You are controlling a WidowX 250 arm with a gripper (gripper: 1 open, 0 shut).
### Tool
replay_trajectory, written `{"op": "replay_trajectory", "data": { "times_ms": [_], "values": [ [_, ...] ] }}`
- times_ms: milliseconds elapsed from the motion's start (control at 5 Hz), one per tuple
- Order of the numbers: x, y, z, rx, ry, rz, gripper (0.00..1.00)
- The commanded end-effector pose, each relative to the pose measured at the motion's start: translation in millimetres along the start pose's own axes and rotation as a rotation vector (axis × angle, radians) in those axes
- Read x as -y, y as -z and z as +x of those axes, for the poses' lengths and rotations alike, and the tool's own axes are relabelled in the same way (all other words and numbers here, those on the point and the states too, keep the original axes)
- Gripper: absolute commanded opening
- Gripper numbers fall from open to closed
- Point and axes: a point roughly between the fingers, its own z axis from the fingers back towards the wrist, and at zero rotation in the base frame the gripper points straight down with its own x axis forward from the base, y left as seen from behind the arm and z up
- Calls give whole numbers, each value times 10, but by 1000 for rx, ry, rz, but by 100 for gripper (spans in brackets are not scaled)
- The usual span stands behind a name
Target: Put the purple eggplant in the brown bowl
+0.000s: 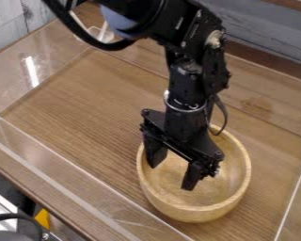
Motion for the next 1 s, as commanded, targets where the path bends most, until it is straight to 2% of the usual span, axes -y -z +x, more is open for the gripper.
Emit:
{"op": "replay_trajectory", "data": {
  "times_ms": [0, 800],
  "values": [
    [-38, -80, 101, 43, -12, 6, 100],
    [-97, -89, 143, 62, -36, 32, 100]
  ]
}}
